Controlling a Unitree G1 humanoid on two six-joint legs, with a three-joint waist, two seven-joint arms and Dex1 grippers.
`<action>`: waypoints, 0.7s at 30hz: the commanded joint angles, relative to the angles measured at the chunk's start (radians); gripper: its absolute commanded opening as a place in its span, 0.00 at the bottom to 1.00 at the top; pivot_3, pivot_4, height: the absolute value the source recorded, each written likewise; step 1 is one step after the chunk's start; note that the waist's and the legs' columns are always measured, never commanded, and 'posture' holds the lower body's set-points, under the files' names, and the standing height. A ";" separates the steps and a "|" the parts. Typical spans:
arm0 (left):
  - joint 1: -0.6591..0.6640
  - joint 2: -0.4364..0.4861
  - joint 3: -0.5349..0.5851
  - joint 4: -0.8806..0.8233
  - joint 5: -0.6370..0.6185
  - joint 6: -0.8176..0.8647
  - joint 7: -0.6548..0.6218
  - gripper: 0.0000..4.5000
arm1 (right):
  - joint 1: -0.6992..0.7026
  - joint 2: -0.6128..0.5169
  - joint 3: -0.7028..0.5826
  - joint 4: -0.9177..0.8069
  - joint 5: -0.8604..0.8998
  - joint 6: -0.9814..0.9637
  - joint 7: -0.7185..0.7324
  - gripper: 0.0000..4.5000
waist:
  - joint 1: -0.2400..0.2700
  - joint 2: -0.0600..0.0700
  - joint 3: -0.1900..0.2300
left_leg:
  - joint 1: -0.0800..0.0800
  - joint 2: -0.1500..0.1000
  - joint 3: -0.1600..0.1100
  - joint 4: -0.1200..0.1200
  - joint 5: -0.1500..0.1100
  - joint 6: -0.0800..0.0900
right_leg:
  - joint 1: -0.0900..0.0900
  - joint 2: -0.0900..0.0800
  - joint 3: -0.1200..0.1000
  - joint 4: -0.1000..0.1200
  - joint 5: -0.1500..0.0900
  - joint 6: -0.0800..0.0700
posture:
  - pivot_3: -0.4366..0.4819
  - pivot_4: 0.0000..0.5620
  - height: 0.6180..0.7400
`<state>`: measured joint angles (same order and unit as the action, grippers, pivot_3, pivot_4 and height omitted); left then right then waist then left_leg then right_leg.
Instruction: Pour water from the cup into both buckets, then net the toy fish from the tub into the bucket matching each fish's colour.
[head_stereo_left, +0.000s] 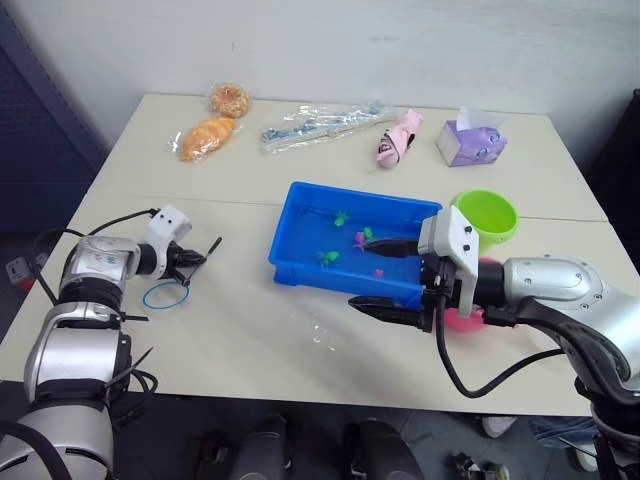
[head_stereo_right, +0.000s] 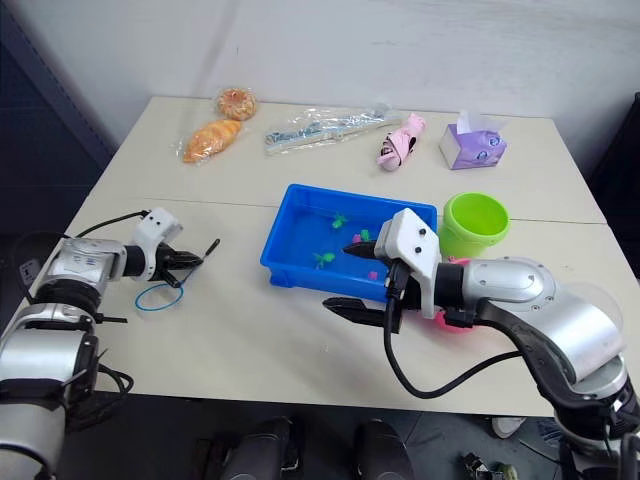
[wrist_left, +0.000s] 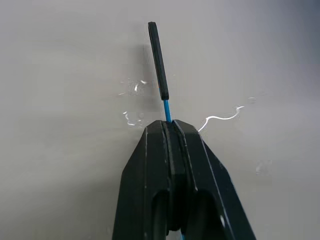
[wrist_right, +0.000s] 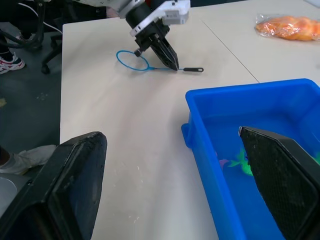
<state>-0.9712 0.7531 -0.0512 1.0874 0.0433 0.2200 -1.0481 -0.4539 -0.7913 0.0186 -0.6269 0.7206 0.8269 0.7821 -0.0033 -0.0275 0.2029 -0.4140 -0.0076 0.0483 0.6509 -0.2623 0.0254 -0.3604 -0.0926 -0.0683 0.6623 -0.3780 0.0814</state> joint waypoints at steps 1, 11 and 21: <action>-0.002 0.080 -0.034 -0.277 -0.020 -0.126 -0.210 0.01 | -0.011 -0.023 -0.044 -0.015 0.011 -0.016 0.017 1.00 | 0.000 0.000 0.000 | -0.001 0.000 0.000 0.000 0.000 0.000 | 0.000 0.000 0.000 0.000 0.000 0.000 | 0.48 0.27 0.99; 0.058 -0.008 -0.176 -0.954 -0.155 -0.008 -0.436 0.01 | -0.101 -0.016 -0.001 0.038 -0.021 -0.035 0.047 1.00 | -0.003 0.001 0.000 | -0.001 0.000 -0.003 0.001 0.000 0.001 | 0.003 0.000 0.000 -0.004 0.000 0.000 | 0.48 0.27 0.99; -0.020 -0.171 -0.217 -0.956 -0.172 0.001 -0.395 0.00 | -0.164 0.001 0.097 0.085 -0.117 -0.040 0.038 0.62 | 0.001 0.001 0.000 | -0.001 0.000 -0.003 0.001 0.002 0.000 | 0.003 0.001 0.000 -0.001 0.000 0.000 | 0.48 0.27 0.99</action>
<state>-0.9731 0.5814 -0.2754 0.1631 -0.1121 0.2261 -1.4400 -0.6012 -0.7870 0.1228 -0.5292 0.6149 0.8046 0.8222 -0.0020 -0.0267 0.2033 -0.4149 -0.0075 0.0457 0.6516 -0.2607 0.0255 -0.3579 -0.0918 -0.0684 0.6613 -0.3777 0.0818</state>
